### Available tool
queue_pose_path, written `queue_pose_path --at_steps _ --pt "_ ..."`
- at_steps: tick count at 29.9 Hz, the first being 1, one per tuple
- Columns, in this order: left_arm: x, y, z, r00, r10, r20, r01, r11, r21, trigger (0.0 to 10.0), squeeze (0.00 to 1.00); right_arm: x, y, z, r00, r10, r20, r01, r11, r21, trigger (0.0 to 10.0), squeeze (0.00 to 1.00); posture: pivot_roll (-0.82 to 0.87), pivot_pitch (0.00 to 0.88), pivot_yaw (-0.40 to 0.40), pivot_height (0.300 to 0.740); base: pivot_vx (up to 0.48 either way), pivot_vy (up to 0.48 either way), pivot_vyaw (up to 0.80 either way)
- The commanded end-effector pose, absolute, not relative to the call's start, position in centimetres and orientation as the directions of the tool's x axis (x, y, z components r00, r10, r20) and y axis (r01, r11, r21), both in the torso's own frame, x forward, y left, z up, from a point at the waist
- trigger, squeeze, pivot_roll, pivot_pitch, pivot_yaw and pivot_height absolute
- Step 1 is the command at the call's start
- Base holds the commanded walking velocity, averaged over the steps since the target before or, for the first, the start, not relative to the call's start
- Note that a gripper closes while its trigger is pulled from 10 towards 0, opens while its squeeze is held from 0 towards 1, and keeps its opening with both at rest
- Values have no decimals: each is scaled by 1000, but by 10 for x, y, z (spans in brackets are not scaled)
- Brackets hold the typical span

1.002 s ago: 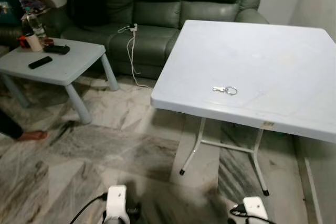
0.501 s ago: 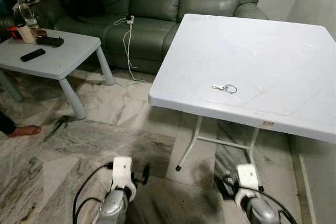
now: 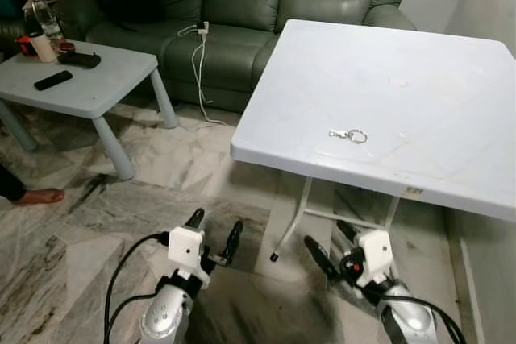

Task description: Hang keys on a hook

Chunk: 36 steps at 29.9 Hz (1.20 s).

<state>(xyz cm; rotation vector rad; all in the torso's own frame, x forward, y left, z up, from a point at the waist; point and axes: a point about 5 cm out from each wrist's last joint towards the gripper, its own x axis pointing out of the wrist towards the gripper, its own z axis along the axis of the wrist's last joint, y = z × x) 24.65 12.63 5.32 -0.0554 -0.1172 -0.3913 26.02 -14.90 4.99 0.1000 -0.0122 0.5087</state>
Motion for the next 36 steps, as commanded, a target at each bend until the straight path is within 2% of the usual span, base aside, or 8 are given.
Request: queue_pose_path --at_steps 1,4,9,15,16,25,33,36 --pt "263 123 85 899 -376 225 392 919 -33 10000 0 283 -144 87 875 454 168 -476 872 119 10000 0 14 0 -40 740 0 0 0" --pt "280 125 114 902 -295 316 333 940 -72 10000 0 301 -138 113 887 387 254 -428 893 136 10000 0 20 0 -41 740 0 0 0" --pt "283 131 126 922 -209 326 258 959 -114 10000 0 302 -138 119 913 322 249 -365 919 151 10000 0 24 0 -43 740 0 0 0" --pt "284 143 110 982 -61 180 84 989 -120 10000 0 298 -139 114 941 285 184 -308 944 116 10000 0 23 0 -47 740 0 0 0" --pt "285 149 105 990 -4 139 19 994 -108 10000 0 298 -142 108 951 269 152 -285 953 99 10000 0 26 0 -48 740 0 0 0" --pt "291 162 120 986 22 163 -5 995 -104 10000 0 299 -153 110 965 229 126 -238 969 62 10000 0 19 0 -48 740 0 0 0" --pt "299 175 125 989 58 139 -27 976 -214 10000 0 301 -157 114 971 203 122 -209 977 40 10000 0 9 0 -41 740 0 0 0" --pt "299 175 126 988 59 141 -25 973 -231 10000 0 300 -158 114 974 193 121 -199 979 39 10000 0 7 0 -39 740 394 0 0"
